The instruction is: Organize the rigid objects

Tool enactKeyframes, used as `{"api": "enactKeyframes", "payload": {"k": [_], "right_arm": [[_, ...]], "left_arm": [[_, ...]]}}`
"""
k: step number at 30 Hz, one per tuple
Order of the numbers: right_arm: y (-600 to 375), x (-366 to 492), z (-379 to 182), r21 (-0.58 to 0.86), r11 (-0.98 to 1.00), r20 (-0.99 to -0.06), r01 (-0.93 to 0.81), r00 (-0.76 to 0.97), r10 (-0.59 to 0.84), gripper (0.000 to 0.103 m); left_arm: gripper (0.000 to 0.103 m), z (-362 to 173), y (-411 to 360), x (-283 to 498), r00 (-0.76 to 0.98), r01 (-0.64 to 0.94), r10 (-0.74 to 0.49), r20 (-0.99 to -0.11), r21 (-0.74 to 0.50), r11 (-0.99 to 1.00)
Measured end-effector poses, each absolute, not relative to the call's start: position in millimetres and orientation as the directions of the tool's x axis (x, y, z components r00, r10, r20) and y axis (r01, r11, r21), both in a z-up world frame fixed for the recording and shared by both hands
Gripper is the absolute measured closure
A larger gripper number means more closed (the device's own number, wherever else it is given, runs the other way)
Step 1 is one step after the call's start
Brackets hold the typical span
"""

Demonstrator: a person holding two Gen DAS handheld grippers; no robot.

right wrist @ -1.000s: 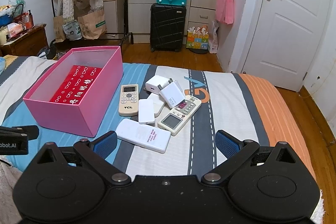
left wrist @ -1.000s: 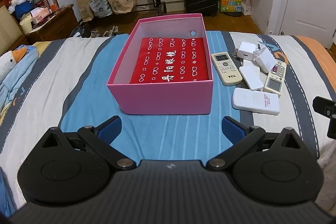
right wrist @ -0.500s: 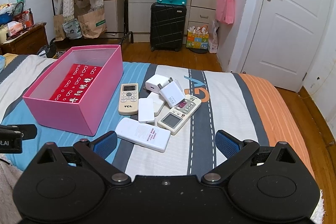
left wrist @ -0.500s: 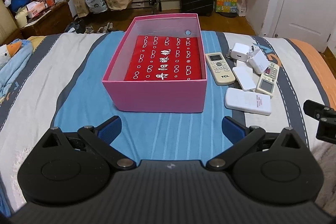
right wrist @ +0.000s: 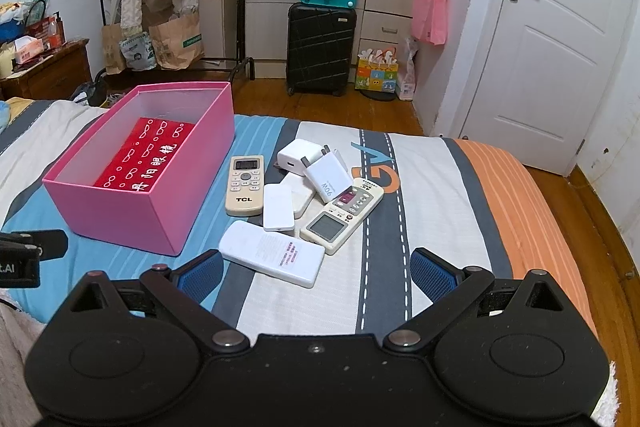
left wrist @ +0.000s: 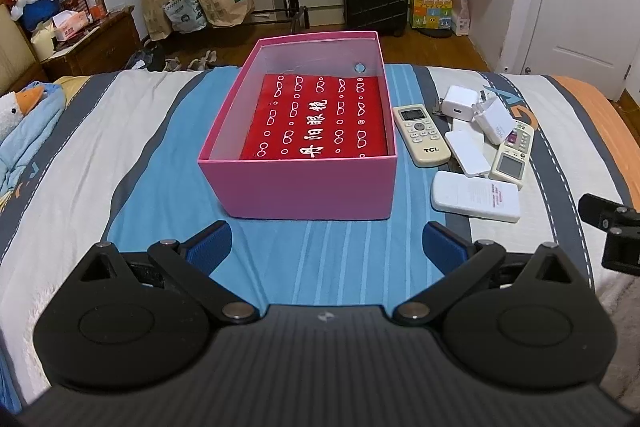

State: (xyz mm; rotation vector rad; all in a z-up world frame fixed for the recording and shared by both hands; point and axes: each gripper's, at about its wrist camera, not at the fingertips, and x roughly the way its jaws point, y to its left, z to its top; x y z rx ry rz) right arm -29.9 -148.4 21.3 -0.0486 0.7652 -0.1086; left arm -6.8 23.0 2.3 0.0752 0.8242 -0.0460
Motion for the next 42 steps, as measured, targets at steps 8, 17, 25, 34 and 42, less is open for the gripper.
{"api": "enactKeyframes", "payload": {"k": [8, 17, 25, 34, 42], "right_arm": [[-147, -28, 20, -0.085, 0.993, -0.693, 0.076, 0.711, -0.114, 0.002], [-147, -29, 19, -0.087, 0.993, -0.695, 0.077, 0.710, -0.116, 0.002], [-147, -27, 19, -0.086, 0.993, -0.697, 0.075, 0.708, -0.114, 0.002], [-150, -26, 29, -0.068, 0.997, -0.682, 0.033, 0.728, -0.071, 0.002], [-166, -11, 67, 0.075, 0.981, -0.498, -0.179, 0.846, 0.192, 0.002]], "left_arm": [[0.000, 4, 23, -7, 0.681, 0.069, -0.011, -0.732, 0.049, 0.996], [0.000, 4, 22, -7, 0.682, 0.070, -0.012, -0.732, 0.049, 0.996], [0.000, 10, 18, -10, 0.690, 0.095, -0.011, -0.724, 0.075, 0.993], [0.000, 32, 21, -7, 0.689, 0.151, -0.057, -0.723, 0.066, 0.986], [0.002, 65, 51, 42, 0.713, 0.226, -0.123, -0.691, 0.060, 0.972]]}}
